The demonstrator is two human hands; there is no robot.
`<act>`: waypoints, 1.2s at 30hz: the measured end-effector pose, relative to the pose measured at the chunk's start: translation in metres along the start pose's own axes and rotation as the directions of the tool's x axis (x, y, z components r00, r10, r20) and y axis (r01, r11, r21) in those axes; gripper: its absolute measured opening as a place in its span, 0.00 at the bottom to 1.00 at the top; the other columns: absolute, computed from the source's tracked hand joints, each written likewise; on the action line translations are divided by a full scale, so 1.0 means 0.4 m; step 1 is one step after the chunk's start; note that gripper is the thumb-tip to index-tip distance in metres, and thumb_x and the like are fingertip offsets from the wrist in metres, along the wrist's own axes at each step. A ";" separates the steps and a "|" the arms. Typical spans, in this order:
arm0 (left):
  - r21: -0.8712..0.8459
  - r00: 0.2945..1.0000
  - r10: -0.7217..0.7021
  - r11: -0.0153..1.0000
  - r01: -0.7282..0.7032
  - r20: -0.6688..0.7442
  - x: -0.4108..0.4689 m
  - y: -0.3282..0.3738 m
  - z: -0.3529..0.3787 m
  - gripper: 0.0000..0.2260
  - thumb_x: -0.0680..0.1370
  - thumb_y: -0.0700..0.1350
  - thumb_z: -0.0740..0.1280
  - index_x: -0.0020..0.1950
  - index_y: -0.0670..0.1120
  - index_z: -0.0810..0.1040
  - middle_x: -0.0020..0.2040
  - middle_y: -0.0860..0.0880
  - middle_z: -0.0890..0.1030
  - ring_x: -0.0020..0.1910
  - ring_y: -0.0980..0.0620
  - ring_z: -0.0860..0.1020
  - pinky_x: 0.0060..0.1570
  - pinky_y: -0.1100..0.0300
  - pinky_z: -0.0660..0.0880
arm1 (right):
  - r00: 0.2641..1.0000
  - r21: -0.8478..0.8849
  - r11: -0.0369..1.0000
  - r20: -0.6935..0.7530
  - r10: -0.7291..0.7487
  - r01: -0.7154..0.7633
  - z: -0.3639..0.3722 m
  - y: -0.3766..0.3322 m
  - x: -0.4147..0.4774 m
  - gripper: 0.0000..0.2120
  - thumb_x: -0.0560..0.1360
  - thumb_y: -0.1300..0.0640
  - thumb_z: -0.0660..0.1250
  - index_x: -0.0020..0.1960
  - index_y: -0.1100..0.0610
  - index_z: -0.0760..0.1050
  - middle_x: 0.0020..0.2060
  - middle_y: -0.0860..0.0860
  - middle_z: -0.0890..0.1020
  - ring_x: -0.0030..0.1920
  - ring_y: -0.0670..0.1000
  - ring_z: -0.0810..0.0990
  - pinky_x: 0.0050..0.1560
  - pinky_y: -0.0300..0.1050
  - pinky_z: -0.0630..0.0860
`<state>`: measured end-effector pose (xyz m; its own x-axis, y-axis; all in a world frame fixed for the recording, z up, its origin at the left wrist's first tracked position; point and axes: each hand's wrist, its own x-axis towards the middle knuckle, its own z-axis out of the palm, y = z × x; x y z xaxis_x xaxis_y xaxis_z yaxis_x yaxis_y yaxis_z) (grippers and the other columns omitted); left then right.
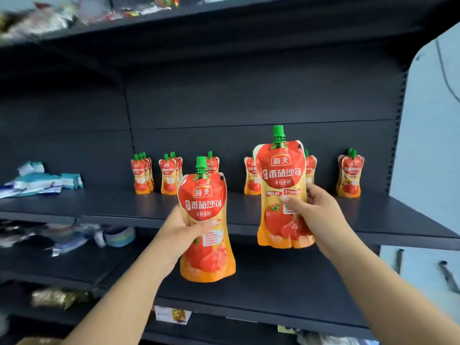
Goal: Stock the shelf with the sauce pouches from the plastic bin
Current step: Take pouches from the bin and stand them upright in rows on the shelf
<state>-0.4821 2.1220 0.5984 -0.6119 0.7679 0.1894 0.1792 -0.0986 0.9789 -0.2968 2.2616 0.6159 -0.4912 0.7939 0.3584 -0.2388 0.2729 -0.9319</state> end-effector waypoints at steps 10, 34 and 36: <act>-0.070 0.995 0.032 0.997 -0.039 -0.096 0.121 -0.041 -0.077 0.23 0.66 0.41 0.74 0.57 0.54 0.70 0.54 0.50 0.79 0.55 0.49 0.77 0.59 0.46 0.73 | 0.998 -0.048 0.998 0.045 0.044 -0.042 0.096 0.070 0.148 0.20 0.71 0.62 0.70 0.58 0.51 0.67 0.48 0.47 0.82 0.51 0.50 0.81 0.54 0.51 0.77; -0.012 0.962 0.030 0.999 -0.035 -0.271 0.957 -0.294 0.030 0.37 0.69 0.38 0.73 0.70 0.49 0.54 0.57 0.52 0.69 0.54 0.53 0.71 0.52 0.56 0.68 | 0.999 -0.068 0.997 0.029 0.038 -0.036 0.101 0.545 0.869 0.26 0.73 0.66 0.67 0.59 0.40 0.65 0.58 0.51 0.78 0.60 0.52 0.76 0.62 0.58 0.73; 0.064 0.956 0.086 0.995 -0.070 -0.280 0.966 -0.325 0.028 0.41 0.68 0.37 0.74 0.71 0.49 0.51 0.59 0.52 0.66 0.56 0.54 0.69 0.53 0.58 0.68 | 0.998 -0.105 0.992 0.013 0.065 -0.064 0.106 0.572 0.875 0.25 0.73 0.64 0.67 0.60 0.40 0.64 0.59 0.50 0.77 0.60 0.52 0.76 0.62 0.57 0.73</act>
<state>-0.7329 2.4386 0.5436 -0.7857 0.5483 0.2865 0.2709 -0.1114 0.9561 -0.5589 2.5786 0.5304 -0.5163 0.8031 0.2975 -0.1176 0.2776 -0.9535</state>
